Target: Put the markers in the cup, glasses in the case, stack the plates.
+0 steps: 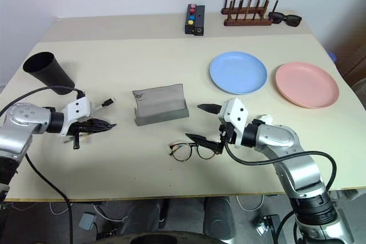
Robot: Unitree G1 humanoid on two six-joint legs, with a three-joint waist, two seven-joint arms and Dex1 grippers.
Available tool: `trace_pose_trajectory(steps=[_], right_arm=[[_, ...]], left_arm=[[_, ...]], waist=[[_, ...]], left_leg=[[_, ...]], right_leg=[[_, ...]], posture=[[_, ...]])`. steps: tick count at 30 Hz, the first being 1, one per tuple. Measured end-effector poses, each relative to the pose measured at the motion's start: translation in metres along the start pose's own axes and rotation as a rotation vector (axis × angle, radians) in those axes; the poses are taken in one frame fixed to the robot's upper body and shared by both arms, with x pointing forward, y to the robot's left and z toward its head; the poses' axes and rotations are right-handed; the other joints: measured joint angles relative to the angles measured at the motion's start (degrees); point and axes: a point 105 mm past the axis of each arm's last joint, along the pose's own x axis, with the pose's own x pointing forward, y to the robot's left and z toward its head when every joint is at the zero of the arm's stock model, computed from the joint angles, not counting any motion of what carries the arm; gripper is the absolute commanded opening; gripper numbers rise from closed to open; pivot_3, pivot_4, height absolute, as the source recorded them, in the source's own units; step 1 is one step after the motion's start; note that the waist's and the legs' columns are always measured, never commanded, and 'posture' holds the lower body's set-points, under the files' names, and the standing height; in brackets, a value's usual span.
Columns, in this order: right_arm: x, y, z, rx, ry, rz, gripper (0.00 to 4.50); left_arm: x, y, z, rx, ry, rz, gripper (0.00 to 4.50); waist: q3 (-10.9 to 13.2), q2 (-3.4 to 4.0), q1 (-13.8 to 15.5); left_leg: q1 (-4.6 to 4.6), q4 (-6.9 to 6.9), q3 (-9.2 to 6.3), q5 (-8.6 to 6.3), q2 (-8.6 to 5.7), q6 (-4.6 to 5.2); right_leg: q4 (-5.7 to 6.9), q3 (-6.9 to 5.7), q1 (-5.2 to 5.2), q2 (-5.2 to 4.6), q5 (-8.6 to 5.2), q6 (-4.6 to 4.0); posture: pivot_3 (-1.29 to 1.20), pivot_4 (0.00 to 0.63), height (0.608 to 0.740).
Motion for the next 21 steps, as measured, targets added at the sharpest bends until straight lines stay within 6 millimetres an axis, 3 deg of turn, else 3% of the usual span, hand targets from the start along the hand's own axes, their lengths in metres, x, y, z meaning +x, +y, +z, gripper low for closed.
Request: trace_pose_trajectory(steps=[5, 7, 10, 13, 15, 17, 21], right_arm=[[0.003, -0.002, -0.002, -0.004, 0.003, 0.004, 4.5], [0.004, -0.003, -0.001, -0.01, -0.002, 0.006, 4.5], [0.01, -0.003, 0.003, -0.023, -0.028, 0.021, 4.5], [0.015, -0.005, 0.009, -0.035, -0.048, 0.03, 4.5], [0.016, -0.007, 0.011, -0.039, -0.053, 0.03, 4.5], [0.019, -0.008, 0.011, -0.037, -0.059, 0.035, 4.5], [0.028, -0.008, 0.02, -0.039, -0.101, 0.048, 4.5]], left_arm=[[-0.01, 0.004, 0.003, -0.041, -0.053, 0.057, 0.06], [-0.021, 0.011, 0.016, -0.061, -0.138, 0.114, 0.06], [-0.054, 0.033, 0.059, -0.04, -0.363, 0.271, 0.06], [-0.1, 0.066, 0.104, 0.024, -0.586, 0.549, 0.06], [-0.133, 0.086, 0.124, 0.054, -0.681, 0.766, 0.06], [-0.16, 0.106, 0.126, 0.043, -0.706, 0.981, 0.06], [-0.193, 0.132, 0.097, -0.026, -0.646, 1.353, 0.06]], waist=[[0.04, -0.07, 0.06], [0.09, -0.15, 0.27], [0.12, -0.22, 0.67], [0.11, -0.27, 0.55], [0.11, -0.28, 0.46], [0.11, -0.28, 0.2], [0.11, -0.28, 0.0]], left_leg=[[-0.13, -0.03, 0.0, 0.0, 0.03, 0.0], [-0.24, 0.04, -0.08, 0.0, 0.07, 0.0], [-0.26, 0.11, -0.14, 0.01, 0.06, -0.02], [-0.25, 0.15, -0.14, 0.05, 0.05, -0.08], [-0.21, 0.13, -0.11, 0.09, 0.03, -0.16], [-0.14, 0.07, -0.06, 0.1, 0.03, -0.18], [-0.09, 0.05, -0.01, 0.11, 0.15, -0.19]], right_leg=[[0.0, 0.06, -0.15, 0.09, 0.06, -0.1], [0.0, 0.06, -0.21, 0.16, 0.07, -0.11], [-0.01, 0.06, -0.16, 0.18, 0.08, -0.09], [-0.03, 0.07, -0.13, 0.19, 0.17, 0.0], [-0.04, 0.12, -0.12, 0.2, 0.22, 0.02], [-0.03, 0.2, -0.13, 0.24, 0.23, 0.03], [-0.03, 0.32, -0.16, 0.44, 0.27, -0.01]], posture=[[0.0, 0.15, 0.734], [0.0, 0.15, 0.734], [0.0, 0.15, 0.734], [0.0, 0.15, 0.734], [0.0, 0.15, 0.734], [0.0, 0.15, 0.734], [0.0, 0.15, 0.734]])
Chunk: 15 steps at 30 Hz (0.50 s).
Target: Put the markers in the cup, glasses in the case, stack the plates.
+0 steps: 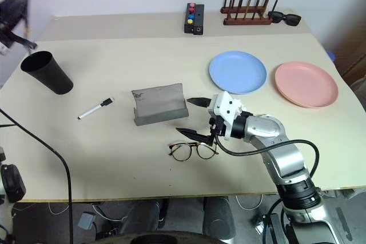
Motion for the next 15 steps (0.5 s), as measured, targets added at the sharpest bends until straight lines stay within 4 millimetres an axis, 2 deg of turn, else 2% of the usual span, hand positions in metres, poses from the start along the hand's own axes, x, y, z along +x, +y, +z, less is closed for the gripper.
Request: trace_pose_trajectory(steps=[2, 3, 6, 15], right_arm=[[0.01, 0.001, 0.009, -0.009, -0.049, 0.009, 4.5], [0.014, 0.002, 0.013, -0.012, -0.071, 0.015, 4.5], [0.021, 0.006, 0.016, -0.004, -0.094, 0.032, 4.5], [0.027, 0.011, 0.012, 0.029, -0.102, 0.027, 4.5]], left_arm=[[-0.002, 0.016, -0.019, 0.011, 0.038, 0.149, 0.06], [-0.003, 0.018, -0.03, -0.004, 0.053, 0.205, 0.06], [-0.004, 0.019, -0.046, -0.033, 0.061, 0.283, 0.06], [0.005, 0.006, -0.053, -0.111, -0.066, 0.381, 0.06]], waist=[[0.0, -0.01, 0.18], [-0.02, -0.05, 0.36], [-0.06, -0.34, 0.73], [-0.08, -0.41, 0.18]], left_leg=[[0.0, 0.0, -0.01, 0.02, 0.07, -0.04], [0.0, 0.01, -0.02, 0.04, 0.09, -0.08], [-0.1, 0.05, -0.12, 0.14, 0.1, -0.25], [-0.13, 0.03, -0.08, 0.17, 0.13, -0.3]], right_leg=[[0.0, 0.0, 0.0, 0.08, 0.04, -0.05], [0.0, 0.0, 0.0, 0.11, 0.06, -0.06], [-0.03, 0.0, 0.02, 0.18, 0.08, -0.06], [-0.06, 0.07, -0.05, 0.26, 0.2, -0.03]], posture=[[0.0, 0.15, 0.734], [0.0, 0.15, 0.734], [0.0, 0.15, 0.734], [0.0, 0.15, 0.734]])
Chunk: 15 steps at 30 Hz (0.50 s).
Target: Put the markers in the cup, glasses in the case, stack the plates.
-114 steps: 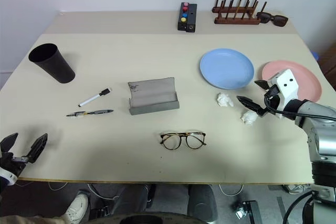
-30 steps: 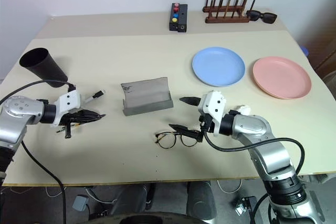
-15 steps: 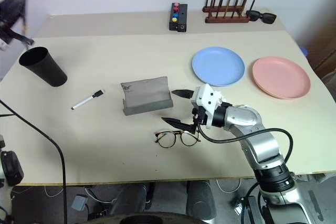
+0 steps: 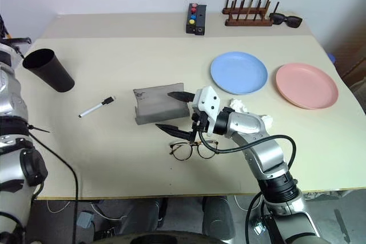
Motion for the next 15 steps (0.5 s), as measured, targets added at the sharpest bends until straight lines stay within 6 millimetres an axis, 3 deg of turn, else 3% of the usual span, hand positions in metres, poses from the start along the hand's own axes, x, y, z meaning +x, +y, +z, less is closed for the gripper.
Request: trace_pose_trajectory(steps=[15], right_arm=[[0.001, 0.001, 0.003, 0.013, -0.019, -0.029, 4.5]], left_arm=[[-0.012, -0.013, -0.025, -0.049, 0.024, 0.004, 0.06]], waist=[[0.0, -0.01, 0.19]], left_leg=[[0.0, 0.02, 0.03, 0.0, 0.04, 0.0]], right_leg=[[0.02, 0.0, 0.0, 0.03, 0.01, -0.01]], posture=[[0.0, 0.15, 0.734]])
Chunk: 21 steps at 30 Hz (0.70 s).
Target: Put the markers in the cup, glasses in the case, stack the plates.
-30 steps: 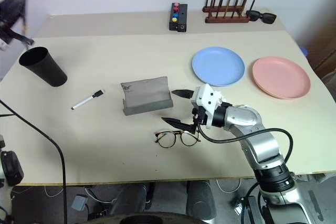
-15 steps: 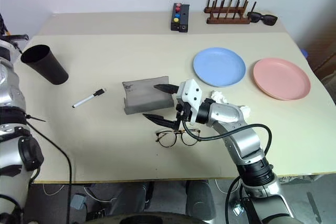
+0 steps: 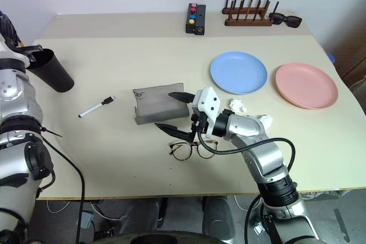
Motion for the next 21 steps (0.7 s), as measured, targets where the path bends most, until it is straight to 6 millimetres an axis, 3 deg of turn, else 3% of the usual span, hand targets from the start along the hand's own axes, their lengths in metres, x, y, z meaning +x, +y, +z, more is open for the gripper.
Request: trace_pose_trajectory(steps=[11, 21], right_arm=[[0.004, -0.002, 0.031, 0.077, -0.166, -0.001, 4.5], [0.005, -0.002, 0.031, 0.091, -0.163, -0.002, 4.5]], left_arm=[[-0.004, -0.005, -0.009, -0.012, 0.027, -0.009, 0.06], [-0.013, -0.002, -0.021, 0.0, 0.066, -0.008, 0.06]], waist=[[0.0, 0.0, -0.14], [0.0, 0.0, -0.09]], left_leg=[[0.0, -0.01, 0.0, 0.0, 0.02, 0.0], [0.0, -0.01, 0.0, 0.0, 0.02, 0.0]], right_leg=[[0.01, 0.0, -0.01, 0.01, 0.01, -0.01], [0.02, 0.0, -0.01, 0.02, 0.01, -0.01]], posture=[[0.0, 0.15, 0.734], [0.0, 0.15, 0.734]])
